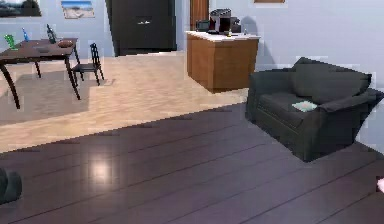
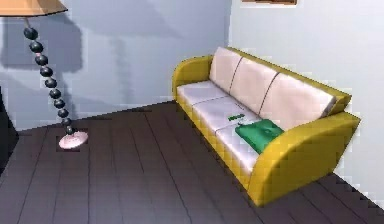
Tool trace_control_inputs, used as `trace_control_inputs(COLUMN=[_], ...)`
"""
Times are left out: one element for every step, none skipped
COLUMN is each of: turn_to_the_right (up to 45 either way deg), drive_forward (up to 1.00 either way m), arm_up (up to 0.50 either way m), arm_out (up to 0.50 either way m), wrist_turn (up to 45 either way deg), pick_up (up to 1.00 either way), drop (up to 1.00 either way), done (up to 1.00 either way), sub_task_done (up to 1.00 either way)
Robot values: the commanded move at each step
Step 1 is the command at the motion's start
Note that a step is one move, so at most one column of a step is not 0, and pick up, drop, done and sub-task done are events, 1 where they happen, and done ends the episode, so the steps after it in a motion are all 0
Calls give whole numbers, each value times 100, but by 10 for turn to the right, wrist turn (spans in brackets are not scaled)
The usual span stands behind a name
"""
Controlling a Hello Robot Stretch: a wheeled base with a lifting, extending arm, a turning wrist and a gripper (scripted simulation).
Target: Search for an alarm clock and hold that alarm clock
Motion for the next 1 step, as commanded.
trace_control_inputs(turn_to_the_right=[-90], drive_forward=[0], arm_up=[0], arm_out=[0], wrist_turn=[0], pick_up=[0], drop=[0], done=[0], sub_task_done=[0])
